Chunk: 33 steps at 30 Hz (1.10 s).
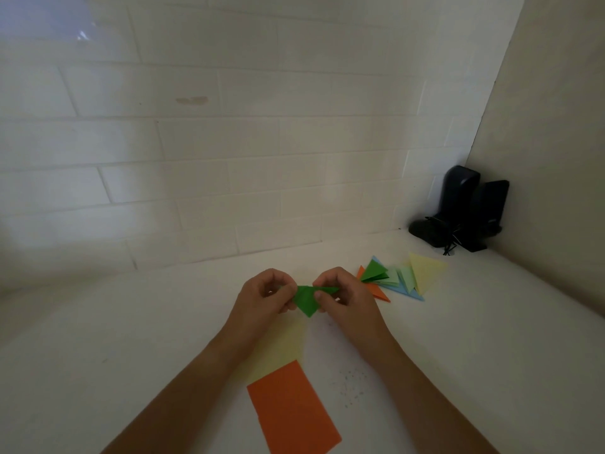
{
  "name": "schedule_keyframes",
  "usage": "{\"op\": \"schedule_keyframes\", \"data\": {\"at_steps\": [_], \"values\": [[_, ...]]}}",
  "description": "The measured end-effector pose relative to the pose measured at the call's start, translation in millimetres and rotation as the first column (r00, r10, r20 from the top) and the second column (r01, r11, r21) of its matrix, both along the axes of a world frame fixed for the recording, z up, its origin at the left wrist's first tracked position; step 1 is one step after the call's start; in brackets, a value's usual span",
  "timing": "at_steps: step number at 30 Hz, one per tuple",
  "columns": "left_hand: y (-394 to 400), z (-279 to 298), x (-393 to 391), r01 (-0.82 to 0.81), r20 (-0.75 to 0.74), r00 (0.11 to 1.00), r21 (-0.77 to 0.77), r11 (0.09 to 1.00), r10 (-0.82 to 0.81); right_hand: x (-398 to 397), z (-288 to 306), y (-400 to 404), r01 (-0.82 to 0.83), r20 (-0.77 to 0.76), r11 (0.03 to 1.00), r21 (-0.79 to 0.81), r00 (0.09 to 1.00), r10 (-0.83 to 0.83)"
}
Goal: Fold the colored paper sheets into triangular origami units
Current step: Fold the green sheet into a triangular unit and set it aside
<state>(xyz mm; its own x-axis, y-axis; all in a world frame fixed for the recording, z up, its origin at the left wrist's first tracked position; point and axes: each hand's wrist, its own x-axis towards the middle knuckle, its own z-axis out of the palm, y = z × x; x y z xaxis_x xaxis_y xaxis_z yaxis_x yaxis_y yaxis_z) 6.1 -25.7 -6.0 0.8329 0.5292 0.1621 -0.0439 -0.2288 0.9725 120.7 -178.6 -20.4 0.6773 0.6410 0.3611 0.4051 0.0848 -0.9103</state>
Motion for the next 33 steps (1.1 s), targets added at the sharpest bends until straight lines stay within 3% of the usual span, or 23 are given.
{"op": "schedule_keyframes", "data": {"at_steps": [10,16,25,29,33], "values": [[-6,2,-2,0.022,0.004,1.000,-0.035,0.999,-0.022,-3,1,-2,0.065,0.122,0.998,0.008,0.990,-0.065],[-4,3,-2,0.015,0.008,1.000,-0.048,0.999,-0.015,-3,3,-1,0.040,0.104,0.999,0.007,0.994,-0.041],[5,-6,3,-0.152,0.030,0.988,0.144,0.978,0.149,-4,3,-1,0.027,0.104,1.000,0.005,0.994,-0.028],[6,-3,3,-0.182,0.048,0.983,0.119,0.976,0.178,-2,3,-2,0.044,0.132,0.998,-0.045,0.991,-0.038],[5,-3,2,-0.186,0.067,0.982,0.124,0.975,0.179,-1,2,-1,0.018,-0.062,1.000,-0.012,0.998,-0.018]]}}
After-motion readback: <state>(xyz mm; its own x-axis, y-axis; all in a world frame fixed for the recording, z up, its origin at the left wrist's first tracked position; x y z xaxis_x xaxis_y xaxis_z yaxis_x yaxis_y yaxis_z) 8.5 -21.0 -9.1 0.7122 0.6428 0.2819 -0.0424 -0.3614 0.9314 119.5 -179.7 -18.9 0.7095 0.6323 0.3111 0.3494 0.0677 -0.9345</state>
